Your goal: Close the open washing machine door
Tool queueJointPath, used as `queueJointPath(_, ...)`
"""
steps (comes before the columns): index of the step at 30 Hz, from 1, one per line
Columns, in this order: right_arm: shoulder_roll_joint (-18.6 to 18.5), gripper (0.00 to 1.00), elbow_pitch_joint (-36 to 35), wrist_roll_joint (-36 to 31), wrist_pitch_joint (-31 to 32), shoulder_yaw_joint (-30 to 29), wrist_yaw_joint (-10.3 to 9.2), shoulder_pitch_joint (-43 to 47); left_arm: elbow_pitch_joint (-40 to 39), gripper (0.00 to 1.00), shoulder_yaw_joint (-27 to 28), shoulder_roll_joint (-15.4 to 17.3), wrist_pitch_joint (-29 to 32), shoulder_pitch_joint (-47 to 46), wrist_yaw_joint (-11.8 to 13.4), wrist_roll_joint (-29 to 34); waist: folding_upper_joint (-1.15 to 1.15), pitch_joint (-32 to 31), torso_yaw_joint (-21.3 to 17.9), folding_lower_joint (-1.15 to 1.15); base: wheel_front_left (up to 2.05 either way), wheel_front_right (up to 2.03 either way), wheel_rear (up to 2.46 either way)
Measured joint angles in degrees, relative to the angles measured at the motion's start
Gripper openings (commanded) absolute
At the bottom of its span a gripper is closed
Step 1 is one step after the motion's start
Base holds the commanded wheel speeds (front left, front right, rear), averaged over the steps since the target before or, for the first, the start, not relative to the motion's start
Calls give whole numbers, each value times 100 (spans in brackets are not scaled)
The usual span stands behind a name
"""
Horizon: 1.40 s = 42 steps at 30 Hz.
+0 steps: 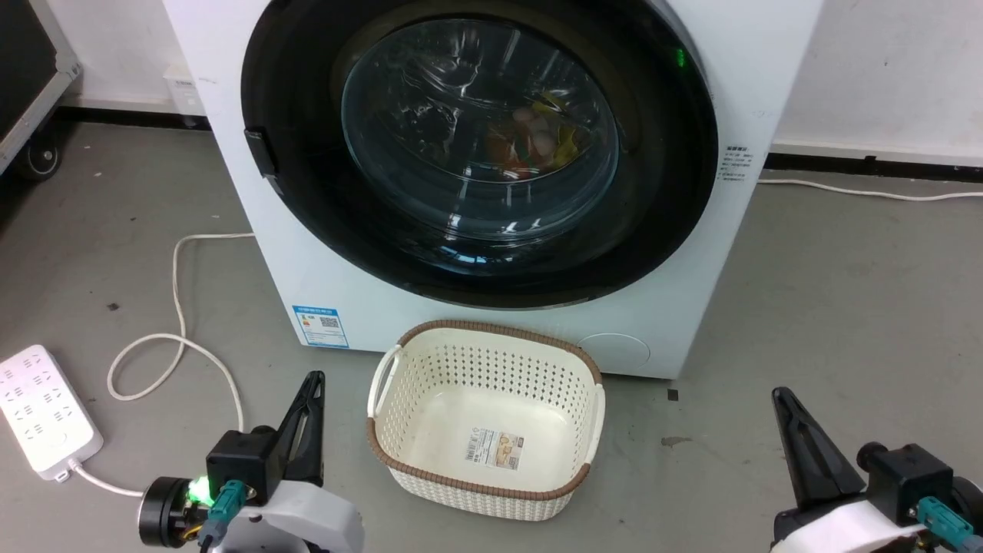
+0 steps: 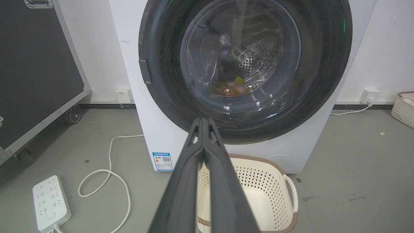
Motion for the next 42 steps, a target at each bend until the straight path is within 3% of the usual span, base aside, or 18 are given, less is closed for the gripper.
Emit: queueJointPath(42,0,0,30,-161,501,169,0,-170,-281,0,168,-57,501,60,201,221,0,48,80,0,0,0,0)
